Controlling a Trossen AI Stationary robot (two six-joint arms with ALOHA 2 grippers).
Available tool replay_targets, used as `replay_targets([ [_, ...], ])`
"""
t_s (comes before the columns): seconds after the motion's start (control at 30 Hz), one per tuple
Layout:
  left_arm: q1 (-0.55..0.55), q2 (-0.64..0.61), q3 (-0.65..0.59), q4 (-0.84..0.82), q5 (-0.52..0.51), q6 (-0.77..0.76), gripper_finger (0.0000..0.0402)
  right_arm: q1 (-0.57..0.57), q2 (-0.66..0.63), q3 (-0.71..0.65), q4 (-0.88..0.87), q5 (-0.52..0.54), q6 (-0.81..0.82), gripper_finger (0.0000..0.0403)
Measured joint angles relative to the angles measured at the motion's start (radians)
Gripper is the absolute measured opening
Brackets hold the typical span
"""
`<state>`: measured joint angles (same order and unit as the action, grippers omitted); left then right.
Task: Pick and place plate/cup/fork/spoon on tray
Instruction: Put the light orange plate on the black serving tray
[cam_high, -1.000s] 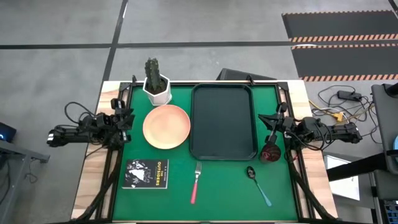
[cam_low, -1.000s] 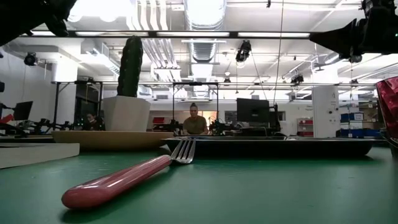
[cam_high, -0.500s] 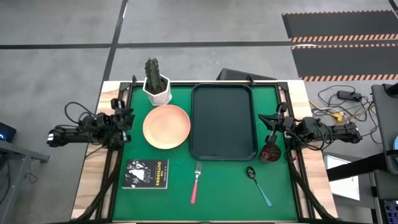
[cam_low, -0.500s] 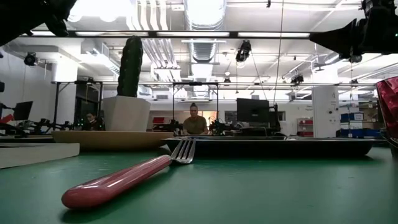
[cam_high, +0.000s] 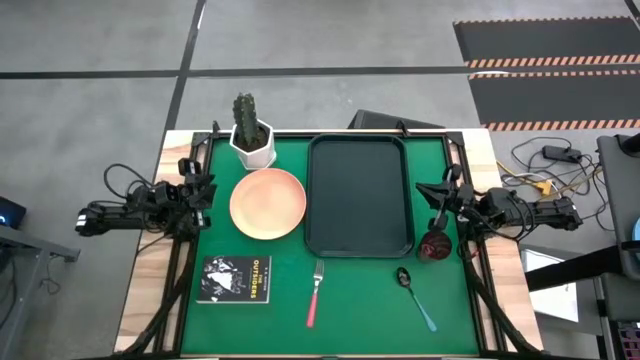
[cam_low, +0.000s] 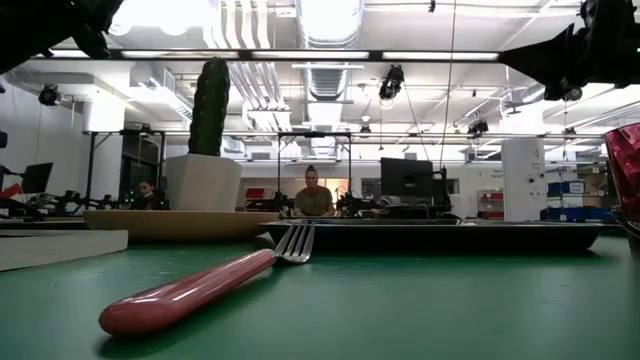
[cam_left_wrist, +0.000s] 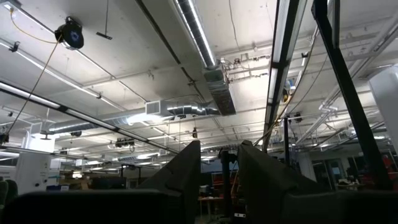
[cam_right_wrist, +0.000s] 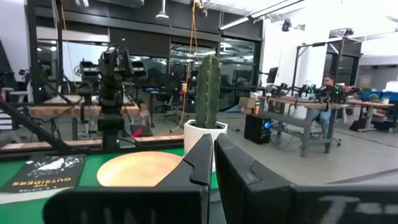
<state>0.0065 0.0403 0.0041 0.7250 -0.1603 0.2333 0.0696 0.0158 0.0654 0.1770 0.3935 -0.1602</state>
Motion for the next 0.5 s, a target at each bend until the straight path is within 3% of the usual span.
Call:
replay_targets([
  [0.37,0.000,0.000,0.000,0.001,0.001,-0.125,0.0088,0.000,0.000,0.000,0.021,0.000,-0.030,0.0009],
  [0.5,0.000,0.000,0.000,0.040,0.002,-0.191,0.0088,0.000,0.000,0.000,0.099,-0.002,0.033,0.0009],
])
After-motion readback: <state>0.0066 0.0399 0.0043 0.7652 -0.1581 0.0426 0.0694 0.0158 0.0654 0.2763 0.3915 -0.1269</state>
